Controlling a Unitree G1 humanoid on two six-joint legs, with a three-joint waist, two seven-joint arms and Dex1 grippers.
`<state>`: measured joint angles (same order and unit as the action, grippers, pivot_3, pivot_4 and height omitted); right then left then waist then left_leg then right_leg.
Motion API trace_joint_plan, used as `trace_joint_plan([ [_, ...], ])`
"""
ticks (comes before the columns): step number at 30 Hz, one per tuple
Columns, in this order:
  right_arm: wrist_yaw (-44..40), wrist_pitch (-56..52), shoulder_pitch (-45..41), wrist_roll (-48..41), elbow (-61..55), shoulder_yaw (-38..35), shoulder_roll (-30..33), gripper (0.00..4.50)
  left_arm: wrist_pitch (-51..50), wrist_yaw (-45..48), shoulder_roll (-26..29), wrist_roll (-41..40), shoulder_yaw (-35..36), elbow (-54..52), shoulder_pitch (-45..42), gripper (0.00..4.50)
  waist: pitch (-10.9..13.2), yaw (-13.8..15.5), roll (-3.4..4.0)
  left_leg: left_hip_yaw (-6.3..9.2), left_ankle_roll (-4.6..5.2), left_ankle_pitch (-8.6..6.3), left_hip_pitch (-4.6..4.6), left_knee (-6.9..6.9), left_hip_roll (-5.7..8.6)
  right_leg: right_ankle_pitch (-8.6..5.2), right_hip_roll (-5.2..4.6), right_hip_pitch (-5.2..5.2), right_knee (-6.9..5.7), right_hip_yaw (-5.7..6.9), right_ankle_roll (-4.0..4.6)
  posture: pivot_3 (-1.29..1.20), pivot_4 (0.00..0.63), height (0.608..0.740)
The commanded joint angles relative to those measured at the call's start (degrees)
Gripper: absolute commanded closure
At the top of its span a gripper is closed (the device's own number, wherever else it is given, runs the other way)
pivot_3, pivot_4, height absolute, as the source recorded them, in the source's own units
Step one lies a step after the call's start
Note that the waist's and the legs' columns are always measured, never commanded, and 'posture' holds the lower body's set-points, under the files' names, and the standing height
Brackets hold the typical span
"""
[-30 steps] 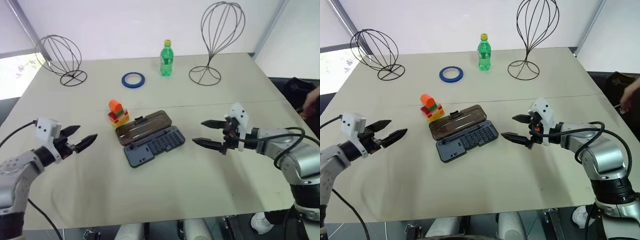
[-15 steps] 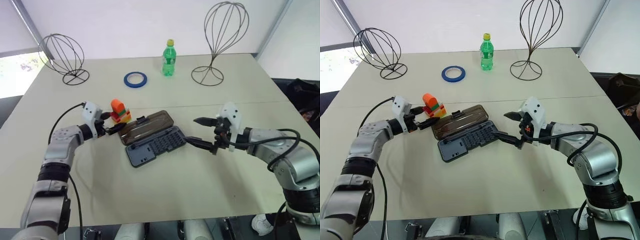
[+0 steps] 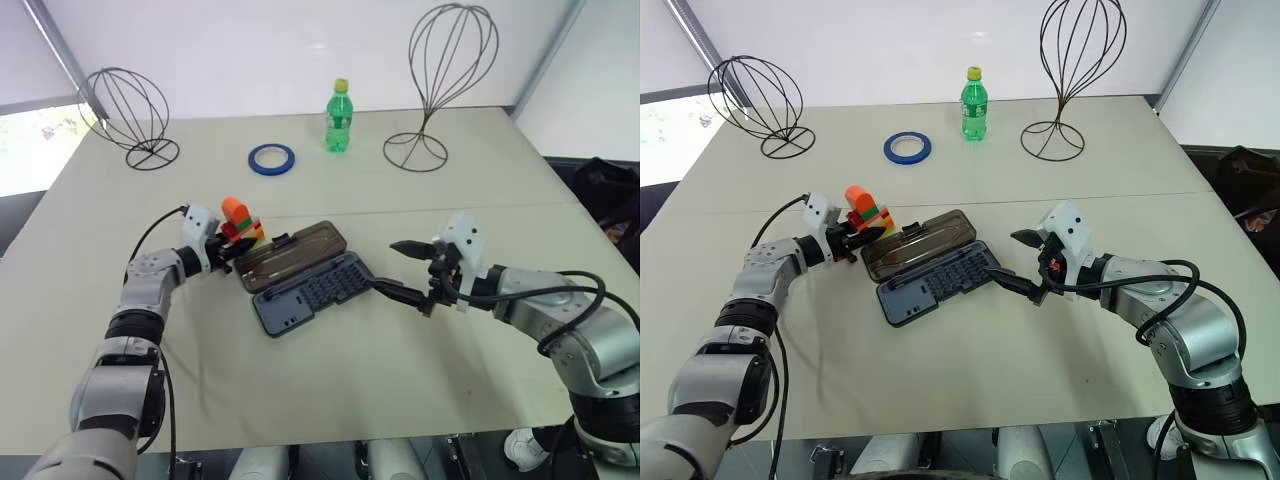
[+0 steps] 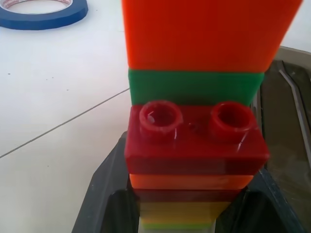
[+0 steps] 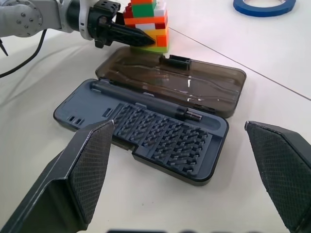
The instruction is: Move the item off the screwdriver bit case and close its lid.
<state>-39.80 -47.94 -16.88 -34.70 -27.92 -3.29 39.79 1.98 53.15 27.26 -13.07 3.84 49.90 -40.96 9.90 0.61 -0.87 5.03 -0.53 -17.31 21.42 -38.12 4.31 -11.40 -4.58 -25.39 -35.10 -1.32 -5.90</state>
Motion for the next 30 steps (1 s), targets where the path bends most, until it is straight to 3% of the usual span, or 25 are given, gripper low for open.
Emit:
trace_joint_plan([
  [1, -0.2, 1.1, -0.9, -0.2, -0.6, -0.3, -0.1, 0.00, 1.7, -2.7, 0.3, -0.6, 2.8, -0.9, -0.6, 3.13, 0.0, 0.0, 0.00, 0.00, 0.00, 0.00, 0.00, 0.00, 0.00, 0.00, 0.00, 0.00, 0.00, 0.00, 0.00, 0.00, 0.150, 0.740],
  [6, -0.4, 1.3, -1.1, 0.0, -0.1, 0.2, -0.4, 0.00, 2.8, -12.6, 2.2, -1.7, 9.0, -6.8, 1.7, 3.13, 0.0, -0.1, -0.01, 0.01, 0.00, 0.00, 0.00, 0.00, 0.00, 0.00, 0.01, -0.01, -0.01, 0.00, 0.00, 0.00, 0.150, 0.740],
  [14, -1.5, 3.1, 0.2, 0.7, 1.5, 1.0, -0.8, 0.00, -5.0, -34.4, 8.5, -0.5, 24.8, -33.4, 22.7, 3.13, 0.0, -1.3, 0.00, 0.01, -0.01, 0.00, -0.03, 0.09, -0.07, 0.00, -0.07, -0.08, -0.04, -0.13, 0.00, 0.00, 0.150, 0.740],
  [19, -3.1, 4.9, -2.9, 1.9, 5.6, 3.3, -1.9, 0.00, -9.2, -42.6, 6.2, -1.4, 31.9, -40.3, 31.5, 3.13, 0.0, -0.6, -0.05, 0.04, -0.02, 0.00, -0.05, 0.02, -0.04, 0.01, -0.05, 0.03, -0.02, -0.03, -0.01, 0.00, 0.150, 0.740],
  [27, -5.2, 6.0, -7.0, 3.5, 9.8, 5.2, -2.5, 0.00, -8.8, -48.8, -0.6, -4.0, 35.5, -38.5, 35.6, 3.13, -0.1, 0.1, -0.24, 0.06, -0.02, 0.00, -0.04, -0.01, 0.00, 0.01, -0.05, 0.04, 0.00, 0.02, -0.01, 0.00, 0.150, 0.740],
  [30, -5.7, 5.5, -6.8, 3.6, 9.6, 5.0, -2.1, 0.00, -7.5, -49.5, -2.0, -5.0, 35.9, -37.3, 36.0, 1.75, -0.1, 0.1, -0.24, 0.06, -0.03, 0.00, -0.04, -0.01, -0.02, 0.01, -0.07, 0.04, 0.00, 0.02, -0.01, 0.00, 0.150, 0.740],
])
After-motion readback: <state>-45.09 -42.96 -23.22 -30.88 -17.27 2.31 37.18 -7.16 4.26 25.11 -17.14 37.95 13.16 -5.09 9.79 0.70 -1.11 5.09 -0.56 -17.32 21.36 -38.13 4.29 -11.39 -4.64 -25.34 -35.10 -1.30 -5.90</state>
